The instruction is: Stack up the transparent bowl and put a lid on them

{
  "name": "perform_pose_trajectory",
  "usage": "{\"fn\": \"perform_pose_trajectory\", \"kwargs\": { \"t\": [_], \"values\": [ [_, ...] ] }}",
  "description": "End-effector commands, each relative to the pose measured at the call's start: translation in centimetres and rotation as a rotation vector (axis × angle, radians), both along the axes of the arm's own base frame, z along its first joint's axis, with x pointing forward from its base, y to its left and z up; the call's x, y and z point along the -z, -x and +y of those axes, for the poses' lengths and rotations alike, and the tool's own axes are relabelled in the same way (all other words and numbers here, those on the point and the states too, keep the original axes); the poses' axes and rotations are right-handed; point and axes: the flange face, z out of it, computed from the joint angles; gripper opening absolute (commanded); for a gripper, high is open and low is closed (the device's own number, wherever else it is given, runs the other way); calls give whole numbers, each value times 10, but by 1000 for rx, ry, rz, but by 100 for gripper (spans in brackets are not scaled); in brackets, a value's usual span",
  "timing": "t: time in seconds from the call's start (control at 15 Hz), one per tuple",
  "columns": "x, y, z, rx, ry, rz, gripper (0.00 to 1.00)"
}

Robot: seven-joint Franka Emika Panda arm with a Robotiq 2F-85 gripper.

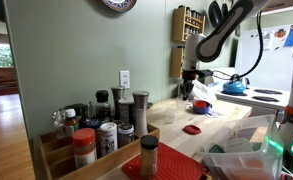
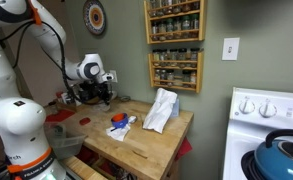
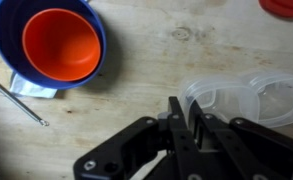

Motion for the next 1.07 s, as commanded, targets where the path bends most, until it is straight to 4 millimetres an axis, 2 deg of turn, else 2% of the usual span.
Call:
{"fn": "perform_pose_trajectory", "kwargs": {
  "t": [0.0,0.13,0.27,0.53,1.0],
  "values": [
    [-44,6,6,-50,36,-14,3],
    [-57,2,25,-110,7,-25,3],
    [-59,-3,45,-167,-20,-25,3],
    [-46,-5,70,-242,-45,24,3],
    [-11,-14,77,-253,-47,71,3]
  ]
}}
